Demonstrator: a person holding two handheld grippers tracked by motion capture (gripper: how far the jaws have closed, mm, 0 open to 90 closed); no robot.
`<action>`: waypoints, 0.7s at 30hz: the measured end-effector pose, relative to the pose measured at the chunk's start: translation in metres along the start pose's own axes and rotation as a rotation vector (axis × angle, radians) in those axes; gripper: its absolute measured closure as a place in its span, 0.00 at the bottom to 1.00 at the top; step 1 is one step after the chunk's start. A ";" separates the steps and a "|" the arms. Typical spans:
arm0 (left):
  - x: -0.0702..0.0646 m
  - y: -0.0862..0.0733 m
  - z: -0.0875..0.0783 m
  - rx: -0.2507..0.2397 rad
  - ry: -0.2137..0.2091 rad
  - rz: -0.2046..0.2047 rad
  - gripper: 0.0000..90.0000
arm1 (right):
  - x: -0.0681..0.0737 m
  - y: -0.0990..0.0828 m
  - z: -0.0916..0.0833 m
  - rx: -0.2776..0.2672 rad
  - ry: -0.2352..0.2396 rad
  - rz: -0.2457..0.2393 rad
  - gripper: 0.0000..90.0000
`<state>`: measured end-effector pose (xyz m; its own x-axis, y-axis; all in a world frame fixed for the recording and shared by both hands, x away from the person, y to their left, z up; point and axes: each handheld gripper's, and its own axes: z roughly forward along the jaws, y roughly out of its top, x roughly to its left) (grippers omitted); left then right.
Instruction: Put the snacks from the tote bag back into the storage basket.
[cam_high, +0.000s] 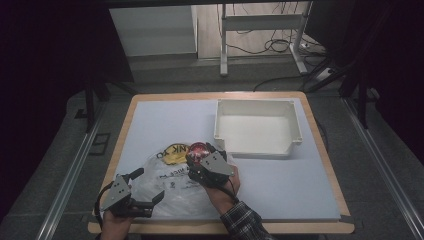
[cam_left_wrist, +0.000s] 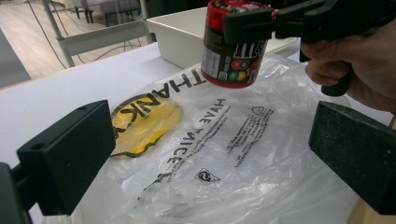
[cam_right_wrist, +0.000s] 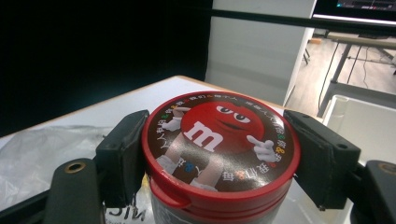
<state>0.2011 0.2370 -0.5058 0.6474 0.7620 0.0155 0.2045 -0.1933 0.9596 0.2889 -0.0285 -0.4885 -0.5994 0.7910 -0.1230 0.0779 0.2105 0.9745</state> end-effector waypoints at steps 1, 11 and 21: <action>0.000 0.000 0.000 0.000 0.000 0.000 0.00 | -0.001 0.001 -0.001 -0.005 0.000 0.001 0.29; -0.001 0.000 0.000 0.000 -0.001 0.001 0.00 | -0.010 0.010 -0.012 -0.038 -0.013 0.009 0.29; -0.001 0.000 0.001 0.001 0.000 0.003 0.00 | -0.024 0.016 -0.023 -0.045 -0.039 0.022 0.29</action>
<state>0.2011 0.2362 -0.5059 0.6480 0.7615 0.0181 0.2032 -0.1957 0.9594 0.2868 -0.0573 -0.4655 -0.5661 0.8172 -0.1080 0.0538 0.1674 0.9844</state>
